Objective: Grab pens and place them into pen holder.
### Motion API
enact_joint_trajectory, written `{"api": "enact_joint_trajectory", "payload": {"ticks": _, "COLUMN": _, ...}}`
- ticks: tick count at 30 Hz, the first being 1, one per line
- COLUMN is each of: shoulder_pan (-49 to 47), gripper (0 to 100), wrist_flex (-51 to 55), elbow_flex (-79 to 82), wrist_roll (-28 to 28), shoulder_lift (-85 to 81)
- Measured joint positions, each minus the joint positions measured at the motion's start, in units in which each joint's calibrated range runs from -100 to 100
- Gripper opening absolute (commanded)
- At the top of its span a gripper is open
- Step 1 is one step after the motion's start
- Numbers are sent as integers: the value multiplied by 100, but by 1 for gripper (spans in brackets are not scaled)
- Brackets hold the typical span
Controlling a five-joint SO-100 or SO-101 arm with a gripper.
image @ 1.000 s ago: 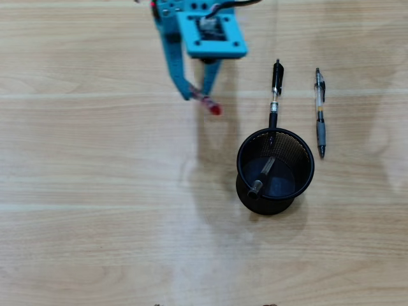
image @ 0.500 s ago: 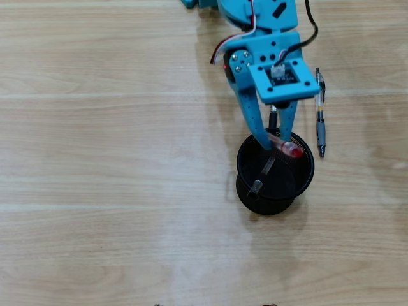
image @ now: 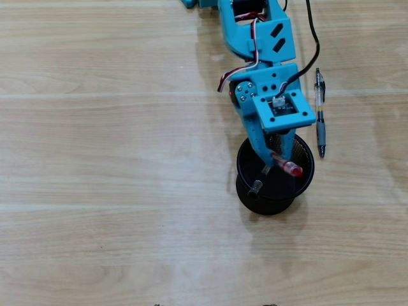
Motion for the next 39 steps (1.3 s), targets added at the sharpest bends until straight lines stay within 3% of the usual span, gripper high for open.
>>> {"api": "enact_joint_trajectory", "payload": {"ticks": 5, "shoulder_pan": -76, "gripper": 19, "wrist_flex": 0, "elbow_flex": 0, "wrist_roll": 0, "shoulder_lift": -8}}
{"api": "enact_joint_trajectory", "payload": {"ticks": 14, "shoulder_pan": -144, "gripper": 15, "wrist_flex": 0, "elbow_flex": 0, "wrist_roll": 26, "shoulder_lift": -51}}
{"api": "enact_joint_trajectory", "payload": {"ticks": 17, "shoulder_pan": -152, "gripper": 15, "wrist_flex": 146, "elbow_flex": 53, "wrist_roll": 350, "shoulder_lift": -381}}
{"api": "enact_joint_trajectory", "payload": {"ticks": 22, "shoulder_pan": -42, "gripper": 15, "wrist_flex": 1947, "elbow_flex": -18, "wrist_roll": 892, "shoulder_lift": -1219}}
{"api": "enact_joint_trajectory", "payload": {"ticks": 30, "shoulder_pan": 211, "gripper": 15, "wrist_flex": 6942, "elbow_flex": -443, "wrist_roll": 694, "shoulder_lift": -1684}}
{"api": "enact_joint_trajectory", "payload": {"ticks": 34, "shoulder_pan": -312, "gripper": 15, "wrist_flex": 7390, "elbow_flex": -44, "wrist_roll": 386, "shoulder_lift": -1566}}
{"api": "enact_joint_trajectory", "payload": {"ticks": 39, "shoulder_pan": -1005, "gripper": 15, "wrist_flex": 7407, "elbow_flex": 80, "wrist_roll": -386, "shoulder_lift": -1050}}
